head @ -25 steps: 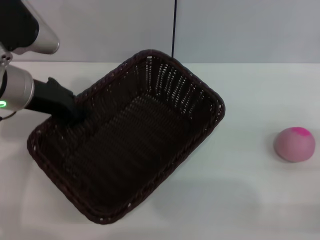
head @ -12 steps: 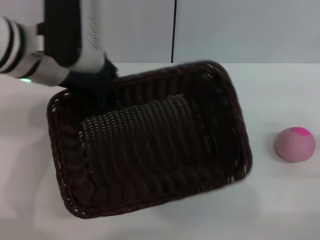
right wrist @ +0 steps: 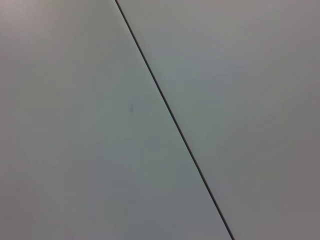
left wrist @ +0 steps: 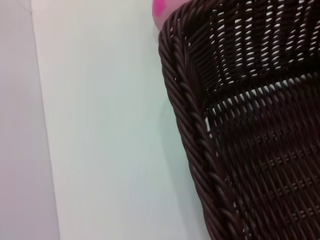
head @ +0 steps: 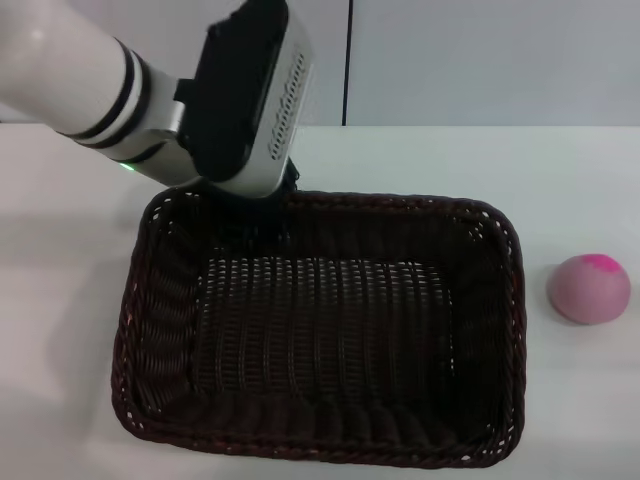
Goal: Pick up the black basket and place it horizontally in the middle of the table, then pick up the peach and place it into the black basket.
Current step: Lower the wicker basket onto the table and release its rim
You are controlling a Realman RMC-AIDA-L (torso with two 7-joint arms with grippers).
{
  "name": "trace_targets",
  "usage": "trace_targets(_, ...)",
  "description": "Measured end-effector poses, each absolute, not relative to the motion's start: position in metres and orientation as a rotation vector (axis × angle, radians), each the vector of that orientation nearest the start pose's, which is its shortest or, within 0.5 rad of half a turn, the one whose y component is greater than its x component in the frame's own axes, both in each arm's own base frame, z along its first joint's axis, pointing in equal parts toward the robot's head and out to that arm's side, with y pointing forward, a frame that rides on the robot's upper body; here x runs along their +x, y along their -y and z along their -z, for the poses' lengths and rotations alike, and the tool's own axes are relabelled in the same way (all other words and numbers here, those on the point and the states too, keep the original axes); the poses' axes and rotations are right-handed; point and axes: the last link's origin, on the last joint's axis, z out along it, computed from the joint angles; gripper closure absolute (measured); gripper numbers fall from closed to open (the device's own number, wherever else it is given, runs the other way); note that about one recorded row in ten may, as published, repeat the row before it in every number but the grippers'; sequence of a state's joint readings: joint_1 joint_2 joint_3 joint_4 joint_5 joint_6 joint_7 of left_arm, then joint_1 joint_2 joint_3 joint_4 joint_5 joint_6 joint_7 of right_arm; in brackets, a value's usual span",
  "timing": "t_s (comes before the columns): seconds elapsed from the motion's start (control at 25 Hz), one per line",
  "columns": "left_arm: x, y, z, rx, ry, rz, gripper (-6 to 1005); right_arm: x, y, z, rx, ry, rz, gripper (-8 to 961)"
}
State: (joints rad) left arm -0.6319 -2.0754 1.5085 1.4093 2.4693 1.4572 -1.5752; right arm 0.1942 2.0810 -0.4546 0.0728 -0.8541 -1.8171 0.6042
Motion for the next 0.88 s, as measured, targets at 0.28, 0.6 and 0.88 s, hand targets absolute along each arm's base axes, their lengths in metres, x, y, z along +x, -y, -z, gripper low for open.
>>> trace_targets(0.28,-0.137,-0.358,0.023,-2.804,-0.665,-0.548,765,0.361,-0.202,-0.048,-1.197,-0.576,-1.185,229)
trace_targets(0.6,-0.141,-0.36,0.023,-2.785,-0.59,-0.531,745,0.361,-0.205,-0.047,-1.203,-0.586,-1.18,229)
trace_targets(0.88,-0.146,-0.357,0.025,-2.781,-0.571,-0.533,727,0.361,-0.206,-0.047,-1.206,-0.586,-1.18,229)
